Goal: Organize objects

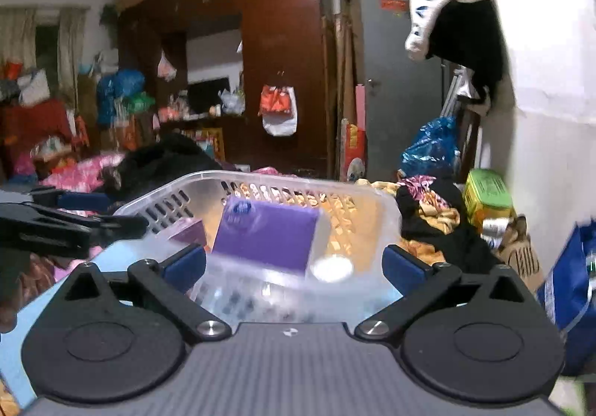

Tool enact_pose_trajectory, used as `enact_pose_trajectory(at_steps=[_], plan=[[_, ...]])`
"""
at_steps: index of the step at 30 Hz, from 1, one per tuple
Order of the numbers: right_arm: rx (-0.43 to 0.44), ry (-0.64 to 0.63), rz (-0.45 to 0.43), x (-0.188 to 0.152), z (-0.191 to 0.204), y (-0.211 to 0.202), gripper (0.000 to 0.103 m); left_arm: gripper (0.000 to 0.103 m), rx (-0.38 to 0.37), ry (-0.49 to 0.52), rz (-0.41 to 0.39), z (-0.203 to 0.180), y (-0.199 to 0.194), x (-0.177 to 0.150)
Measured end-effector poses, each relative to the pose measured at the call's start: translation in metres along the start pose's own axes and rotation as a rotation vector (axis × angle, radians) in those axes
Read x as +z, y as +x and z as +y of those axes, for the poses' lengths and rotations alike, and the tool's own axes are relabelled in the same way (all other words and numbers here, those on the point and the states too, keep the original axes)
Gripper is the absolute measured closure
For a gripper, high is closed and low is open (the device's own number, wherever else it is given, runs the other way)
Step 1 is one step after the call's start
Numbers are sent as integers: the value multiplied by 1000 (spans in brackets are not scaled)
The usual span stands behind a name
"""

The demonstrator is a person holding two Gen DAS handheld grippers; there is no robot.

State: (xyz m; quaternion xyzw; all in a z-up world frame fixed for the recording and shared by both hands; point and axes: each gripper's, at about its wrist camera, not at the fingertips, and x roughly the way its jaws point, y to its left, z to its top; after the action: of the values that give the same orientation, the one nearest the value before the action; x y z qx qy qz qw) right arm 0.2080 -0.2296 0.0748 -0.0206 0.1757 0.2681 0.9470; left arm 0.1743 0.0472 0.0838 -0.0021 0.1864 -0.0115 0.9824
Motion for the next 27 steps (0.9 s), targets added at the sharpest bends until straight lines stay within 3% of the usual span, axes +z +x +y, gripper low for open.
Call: enact_pose_trajectory(at_steps=[6, 9, 12, 20, 26, 27], plan=[[129, 136, 16, -76, -2, -30, 0, 10, -56, 7, -19, 2, -46, -70], [202, 183, 20, -104, 8, -34, 9, 12, -59, 16, -21, 0, -60, -102], [216, 124, 12, -106, 25, -28, 18, 21, -67, 65, 16, -7, -53, -113], [217, 14, 75, -100, 54, 17, 47, 44, -87, 50, 50, -12, -27, -122], [224, -1, 80, -107, 69, 19, 59, 73, -125, 35, 58, -13, -22, -123], [218, -9, 72, -107, 70, 19, 64, 77, -120, 42, 59, -15, -21, -124]])
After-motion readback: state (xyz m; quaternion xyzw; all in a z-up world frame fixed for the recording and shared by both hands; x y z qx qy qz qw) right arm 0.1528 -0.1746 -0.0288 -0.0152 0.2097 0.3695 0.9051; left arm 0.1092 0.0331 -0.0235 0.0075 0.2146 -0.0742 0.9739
